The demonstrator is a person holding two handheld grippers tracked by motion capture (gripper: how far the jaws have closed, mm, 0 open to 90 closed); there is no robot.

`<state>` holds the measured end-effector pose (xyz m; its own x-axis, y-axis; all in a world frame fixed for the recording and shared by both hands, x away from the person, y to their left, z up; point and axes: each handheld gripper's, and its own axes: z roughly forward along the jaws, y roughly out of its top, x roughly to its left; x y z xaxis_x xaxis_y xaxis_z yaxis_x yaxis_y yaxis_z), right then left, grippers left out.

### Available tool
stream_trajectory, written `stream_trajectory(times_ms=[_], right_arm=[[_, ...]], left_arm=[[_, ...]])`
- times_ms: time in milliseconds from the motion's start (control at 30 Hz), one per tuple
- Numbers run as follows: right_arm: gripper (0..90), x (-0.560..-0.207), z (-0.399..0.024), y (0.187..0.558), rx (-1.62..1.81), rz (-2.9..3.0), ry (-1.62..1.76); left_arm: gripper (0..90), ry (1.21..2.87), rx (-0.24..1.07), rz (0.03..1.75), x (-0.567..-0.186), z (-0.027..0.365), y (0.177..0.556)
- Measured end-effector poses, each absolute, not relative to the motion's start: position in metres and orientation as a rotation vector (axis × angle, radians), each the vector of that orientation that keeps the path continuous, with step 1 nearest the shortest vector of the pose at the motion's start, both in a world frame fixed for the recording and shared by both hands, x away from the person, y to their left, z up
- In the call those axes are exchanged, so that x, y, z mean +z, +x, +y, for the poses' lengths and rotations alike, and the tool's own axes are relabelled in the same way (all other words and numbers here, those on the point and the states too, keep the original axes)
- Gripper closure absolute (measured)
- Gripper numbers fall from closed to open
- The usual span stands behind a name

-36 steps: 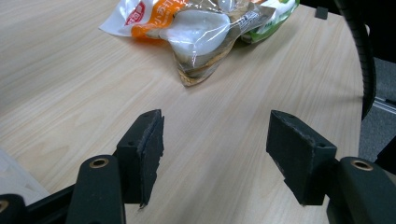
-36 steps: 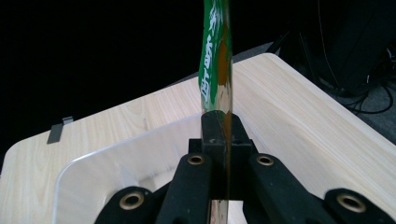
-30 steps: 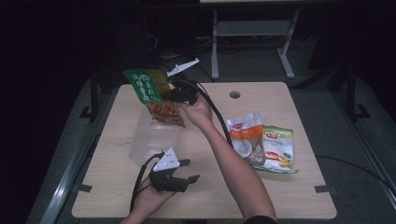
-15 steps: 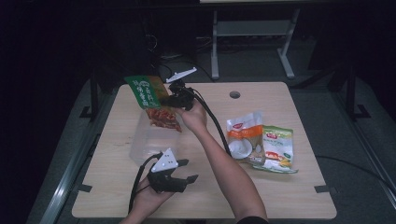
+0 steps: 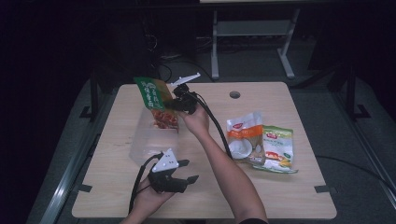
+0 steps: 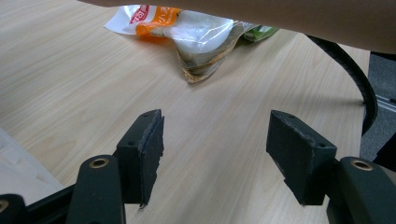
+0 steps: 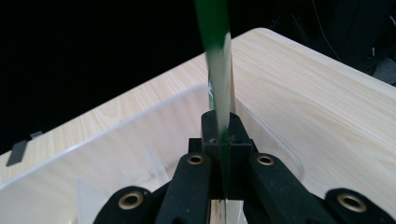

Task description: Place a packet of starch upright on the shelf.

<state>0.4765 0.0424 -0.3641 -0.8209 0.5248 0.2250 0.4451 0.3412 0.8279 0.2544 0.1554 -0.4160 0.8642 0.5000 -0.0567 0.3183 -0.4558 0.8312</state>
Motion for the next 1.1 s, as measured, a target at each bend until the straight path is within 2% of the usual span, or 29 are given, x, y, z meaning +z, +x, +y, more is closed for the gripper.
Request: stream_trajectory(times_ms=[400, 533, 567, 700, 833, 1100], right_arm=[[88.7, -0.367, 0.035, 0.474, 1.467, 2.547, 0.878], [75.7, -0.363, 0.033, 0.475, 1.421, 2.558, 0.892], [69.3, -0.362, 0.031, 0.476, 1.418, 2.555, 0.895], [60.3, -0.357, 0.020, 0.476, 1.405, 2.549, 0.919], [55.1, -0.351, 0.007, 0.472, 1.397, 2.543, 0.947], [52.1, -0.342, -0.019, 0.462, 1.386, 2.551, 0.939]], left_arm=[[35.9, 2.087, 0.240, 0.596, -0.417, 0.154, 0.255], [35.7, 2.093, 0.245, 0.593, -0.417, 0.154, 0.255], [35.5, 2.094, 0.247, 0.593, -0.417, 0.154, 0.255], [35.1, 2.089, 0.248, 0.601, -0.417, 0.154, 0.256], [34.4, 2.082, 0.243, 0.610, -0.417, 0.155, 0.257], [33.8, 2.083, 0.249, 0.615, -0.416, 0.155, 0.258]])
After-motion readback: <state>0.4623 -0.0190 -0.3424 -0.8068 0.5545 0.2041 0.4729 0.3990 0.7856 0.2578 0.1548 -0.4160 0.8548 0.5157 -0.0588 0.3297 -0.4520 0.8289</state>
